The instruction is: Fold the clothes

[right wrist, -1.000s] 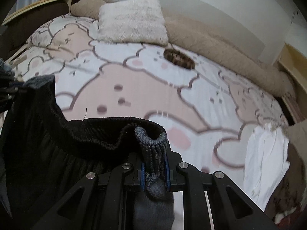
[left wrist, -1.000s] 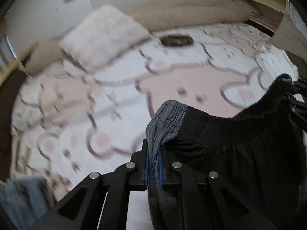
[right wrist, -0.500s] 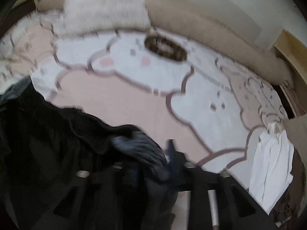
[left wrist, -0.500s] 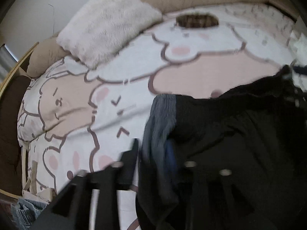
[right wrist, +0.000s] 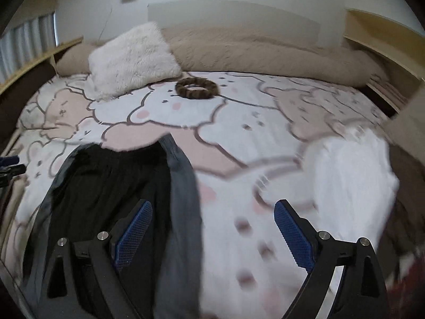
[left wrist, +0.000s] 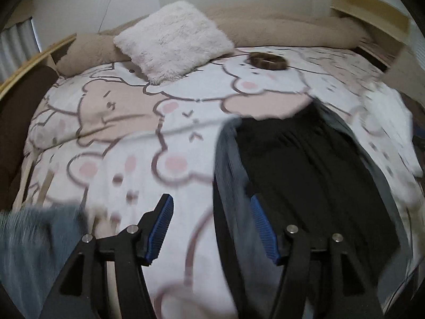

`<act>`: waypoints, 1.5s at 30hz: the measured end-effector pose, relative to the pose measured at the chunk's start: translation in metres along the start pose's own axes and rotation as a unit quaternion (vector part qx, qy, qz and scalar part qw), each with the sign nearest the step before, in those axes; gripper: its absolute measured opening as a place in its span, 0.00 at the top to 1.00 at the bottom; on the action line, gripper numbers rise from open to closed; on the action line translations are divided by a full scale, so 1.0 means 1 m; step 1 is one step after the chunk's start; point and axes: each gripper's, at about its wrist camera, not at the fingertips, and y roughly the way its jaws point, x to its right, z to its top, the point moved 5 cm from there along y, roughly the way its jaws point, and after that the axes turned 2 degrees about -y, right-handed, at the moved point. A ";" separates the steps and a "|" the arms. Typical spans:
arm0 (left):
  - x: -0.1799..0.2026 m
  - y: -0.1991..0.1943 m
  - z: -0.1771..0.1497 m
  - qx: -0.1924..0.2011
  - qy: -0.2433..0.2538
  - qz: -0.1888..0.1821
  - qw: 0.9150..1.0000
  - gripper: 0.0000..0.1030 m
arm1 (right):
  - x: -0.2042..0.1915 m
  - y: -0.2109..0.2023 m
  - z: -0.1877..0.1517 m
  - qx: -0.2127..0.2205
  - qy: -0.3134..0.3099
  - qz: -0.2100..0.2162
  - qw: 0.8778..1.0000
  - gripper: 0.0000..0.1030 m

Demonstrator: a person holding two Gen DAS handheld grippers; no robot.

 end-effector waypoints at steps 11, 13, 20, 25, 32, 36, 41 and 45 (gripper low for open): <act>0.115 -0.088 -0.174 0.067 0.081 -0.024 0.994 0.42 | -0.007 -0.107 -0.187 -0.075 0.087 0.071 0.991 0.10; 0.131 -0.075 -0.182 0.068 0.074 -0.029 0.994 0.47 | -0.018 -0.112 -0.206 -0.087 0.109 0.092 0.986 0.10; 0.118 -0.015 -0.197 0.007 -0.006 -0.025 1.000 0.72 | -0.037 -0.117 -0.232 -0.101 0.119 0.106 0.982 0.10; 0.093 -0.034 -0.191 0.017 -0.087 -0.048 0.995 0.91 | -0.029 -0.119 -0.239 -0.105 0.124 0.100 0.982 0.10; 0.021 -0.067 -0.195 0.039 -0.143 0.045 0.988 0.92 | -0.035 -0.106 -0.244 -0.125 0.128 0.108 0.978 0.10; -0.030 -0.073 -0.207 0.028 -0.179 0.111 0.977 0.95 | -0.051 -0.109 -0.238 -0.113 0.108 0.110 0.982 0.10; -0.066 -0.053 -0.235 -0.016 -0.232 0.099 0.968 0.95 | -0.109 -0.134 -0.222 -0.030 0.025 0.146 0.989 0.10; -0.067 -0.058 -0.237 -0.007 -0.263 0.055 0.963 0.91 | -0.187 -0.141 -0.222 0.029 -0.092 0.160 0.982 0.19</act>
